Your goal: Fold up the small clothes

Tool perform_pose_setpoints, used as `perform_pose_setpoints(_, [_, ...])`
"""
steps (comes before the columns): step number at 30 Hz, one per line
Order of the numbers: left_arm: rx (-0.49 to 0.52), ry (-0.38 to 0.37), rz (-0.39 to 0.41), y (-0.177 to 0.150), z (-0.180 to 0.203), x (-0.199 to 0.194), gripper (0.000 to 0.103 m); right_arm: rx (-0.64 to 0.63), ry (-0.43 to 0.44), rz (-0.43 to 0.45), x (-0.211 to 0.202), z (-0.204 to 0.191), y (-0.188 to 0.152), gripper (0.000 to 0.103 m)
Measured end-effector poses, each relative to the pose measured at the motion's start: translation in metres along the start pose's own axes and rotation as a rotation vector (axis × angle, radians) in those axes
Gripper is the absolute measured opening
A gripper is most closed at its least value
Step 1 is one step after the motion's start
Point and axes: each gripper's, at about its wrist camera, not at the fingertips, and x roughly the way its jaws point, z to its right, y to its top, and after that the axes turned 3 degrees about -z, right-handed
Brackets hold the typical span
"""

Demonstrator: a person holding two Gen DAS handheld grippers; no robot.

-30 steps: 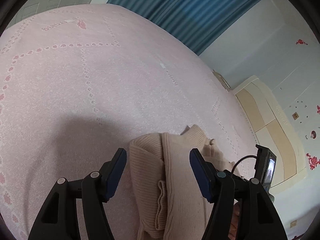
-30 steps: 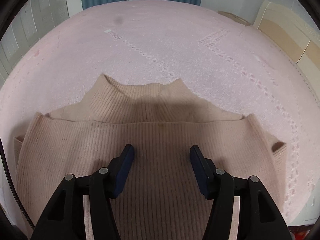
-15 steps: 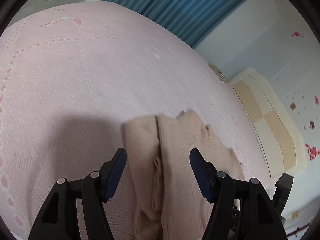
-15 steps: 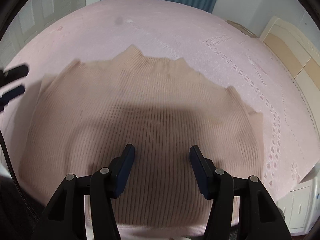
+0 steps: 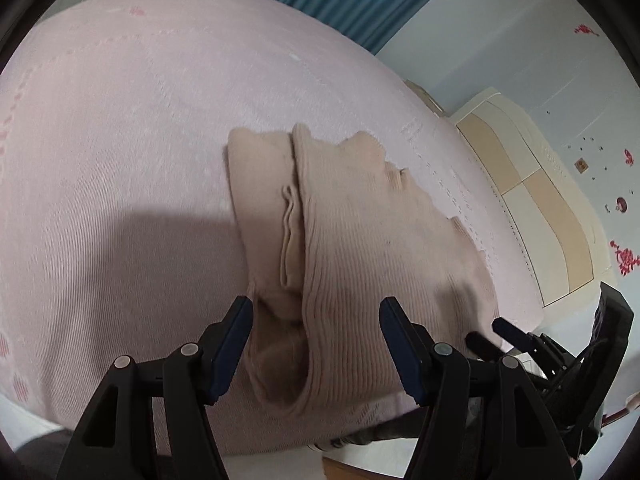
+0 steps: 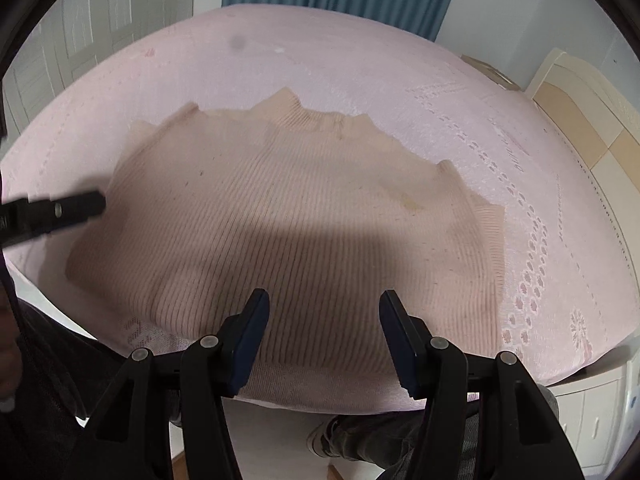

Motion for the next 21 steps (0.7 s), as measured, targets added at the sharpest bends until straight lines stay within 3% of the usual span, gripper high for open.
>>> perform_pose_setpoints(6, [-0.008, 0.044, -0.038, -0.003, -0.002, 0.011, 0.064, 0.060, 0.018, 0.005, -0.005, 0.021, -0.003, 0.056])
perform_pose_setpoints(21, [-0.121, -0.012, 0.009, 0.011, -0.014, 0.026, 0.070, 0.191, 0.119, -0.018, 0.001, 0.058, -0.014, 0.056])
